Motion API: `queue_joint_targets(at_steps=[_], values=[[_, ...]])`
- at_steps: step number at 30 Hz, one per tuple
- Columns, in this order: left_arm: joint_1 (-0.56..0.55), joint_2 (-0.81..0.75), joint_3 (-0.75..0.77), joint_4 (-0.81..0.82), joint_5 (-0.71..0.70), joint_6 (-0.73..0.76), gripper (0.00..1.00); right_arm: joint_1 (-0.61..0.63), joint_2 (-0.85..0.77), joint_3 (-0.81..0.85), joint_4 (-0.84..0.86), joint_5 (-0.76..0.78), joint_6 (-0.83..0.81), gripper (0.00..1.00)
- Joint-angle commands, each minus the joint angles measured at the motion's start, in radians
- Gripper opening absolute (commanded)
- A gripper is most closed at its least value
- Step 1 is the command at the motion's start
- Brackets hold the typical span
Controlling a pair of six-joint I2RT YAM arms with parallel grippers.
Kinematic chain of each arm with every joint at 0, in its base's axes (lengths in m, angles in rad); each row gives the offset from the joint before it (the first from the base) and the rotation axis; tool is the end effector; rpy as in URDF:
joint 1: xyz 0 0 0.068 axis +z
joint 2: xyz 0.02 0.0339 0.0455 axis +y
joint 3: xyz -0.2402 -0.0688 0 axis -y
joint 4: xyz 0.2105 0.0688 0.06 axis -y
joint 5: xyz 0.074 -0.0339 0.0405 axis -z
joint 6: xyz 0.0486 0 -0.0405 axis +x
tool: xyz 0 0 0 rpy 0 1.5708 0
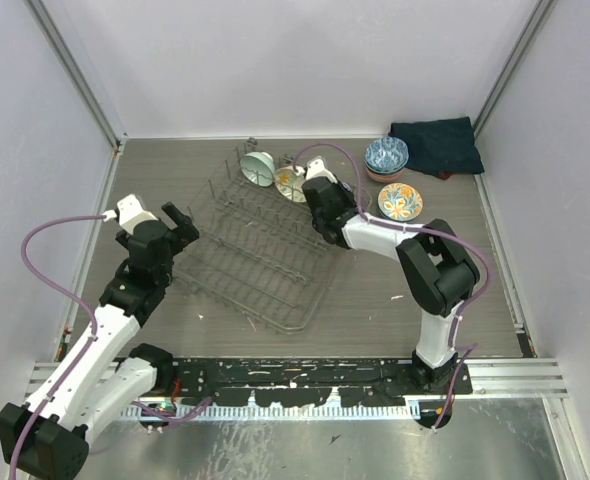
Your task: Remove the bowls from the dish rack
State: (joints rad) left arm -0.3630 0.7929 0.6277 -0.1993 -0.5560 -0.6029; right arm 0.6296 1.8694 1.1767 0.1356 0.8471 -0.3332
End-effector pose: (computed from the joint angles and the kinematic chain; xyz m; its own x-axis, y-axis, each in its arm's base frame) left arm 0.1742 -0.0387 0.2681 -0.1841 -0.4453 -0.8763 -0.3203 0.8700 -0.3748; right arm 0.3295 0.1950 0.1987 -0.4445 -0.5917 -0.6725 -0.0224 0.7579 -0.6520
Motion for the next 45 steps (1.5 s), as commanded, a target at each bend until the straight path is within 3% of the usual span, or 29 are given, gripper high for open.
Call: queue_joint_targets(at_steps=[1, 24, 27, 36, 41, 45], values=[[-0.002, -0.008, 0.006, 0.037, -0.009, 0.008, 0.98, 0.01, -0.136, -0.002, 0.092, 0.038, 0.044, 0.01], [-0.002, -0.017, 0.004, 0.035, -0.005, 0.005, 0.98, 0.01, -0.376, -0.057, 0.073, 0.101, 0.104, 0.01], [-0.002, -0.017, 0.004, 0.034, -0.007, 0.005, 0.98, -0.012, -0.417, -0.058, 0.019, 0.092, 0.18, 0.01], [-0.002, -0.018, 0.003, 0.035, -0.007, 0.003, 0.98, -0.321, -0.577, -0.09, -0.227, -0.281, 0.576, 0.01], [-0.002, -0.015, 0.001, 0.037, -0.008, 0.003, 0.98, -0.499, -0.57, -0.118, -0.287, -0.481, 0.733, 0.01], [-0.002, -0.012, 0.004, 0.039, -0.008, 0.003, 0.98, -0.555, -0.516, -0.121, -0.315, -0.503, 0.766, 0.01]])
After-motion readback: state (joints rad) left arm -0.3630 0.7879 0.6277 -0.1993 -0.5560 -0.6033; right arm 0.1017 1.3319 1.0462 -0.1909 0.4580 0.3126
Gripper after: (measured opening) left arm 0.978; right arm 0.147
